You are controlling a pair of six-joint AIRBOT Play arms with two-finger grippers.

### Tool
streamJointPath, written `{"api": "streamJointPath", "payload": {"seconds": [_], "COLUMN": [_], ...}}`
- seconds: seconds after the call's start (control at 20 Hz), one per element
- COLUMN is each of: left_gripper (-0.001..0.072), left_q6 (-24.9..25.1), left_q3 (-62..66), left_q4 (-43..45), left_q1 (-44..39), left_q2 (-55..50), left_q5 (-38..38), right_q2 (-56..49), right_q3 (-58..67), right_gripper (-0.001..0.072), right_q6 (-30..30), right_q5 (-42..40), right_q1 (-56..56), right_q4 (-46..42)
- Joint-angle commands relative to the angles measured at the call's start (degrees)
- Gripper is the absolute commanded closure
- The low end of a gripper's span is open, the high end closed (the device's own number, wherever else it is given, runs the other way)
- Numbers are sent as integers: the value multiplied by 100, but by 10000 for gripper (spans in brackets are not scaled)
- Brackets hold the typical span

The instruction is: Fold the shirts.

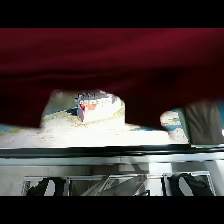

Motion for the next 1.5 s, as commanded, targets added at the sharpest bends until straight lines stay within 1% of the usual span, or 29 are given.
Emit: {"api": "streamJointPath", "payload": {"seconds": [0.0, 0.15, 0.2, 0.3, 0.4, 0.5, 0.55, 0.65, 0.8, 0.9, 1.0, 1.1, 1.2, 1.3, 1.45], "left_gripper": [692, 692, 691, 692, 692, 691, 692, 691, 692, 692, 692, 692, 692, 692, 692], "left_q6": [-275, -289, -297, -341, -341, -341, -337, -334, -339, -540, -737, -1080, -1290, -1307, -1305], "left_q3": [-350, -1064, -1311, -1792, -2330, -2752, -2857, -2898, -2581, -2072, -1425, -741, -151, 201, 197], "left_q4": [352, 551, 544, 531, 492, 258, 94, -127, -107, -111, -107, -105, -101, -52, -57], "left_q1": [-1016, -1895, -2020, -2033, -1823, -1587, -1480, -1351, -1340, -1346, -1386, -1386, -1397, -1445, -1445], "left_q2": [-479, -1364, -1725, -2461, -3198, -3947, -4317, -5073, -6089, -6662, -7134, -7510, -7779, -7882, -7877], "left_q5": [581, 745, 785, 1008, 1088, 883, 787, 634, 535, 553, 566, 669, 809, 817, 857], "right_q2": [-146, -664, -848, -1191, -1609, -2218, -2610, -3501, -4557, -5058, -5482, -5845, -6085, -6199, -6216], "right_q3": [-188, -1080, -1539, -2614, -3727, -4566, -4771, -4817, -4776, -4524, -4009, -3322, -2640, -2118, -1910], "right_gripper": [695, 695, 695, 695, 695, 696, 695, 696, 696, 696, 696, 696, 696, 696, 696], "right_q6": [142, 192, 190, 87, -103, -140, -181, -184, -496, -501, -501, -492, -409, -409, -409], "right_q5": [-109, -483, -555, -433, 90, 885, 1174, 1475, 2081, 2400, 2463, 2455, 2455, 2452, 2197], "right_q1": [-9, 33, 111, 315, 514, 647, 693, 774, 833, 866, 863, 866, 863, 852, 787], "right_q4": [-140, -44, -42, -57, -57, -61, -48, 0, 723, 761, 758, 761, 737, 608, 282]}}
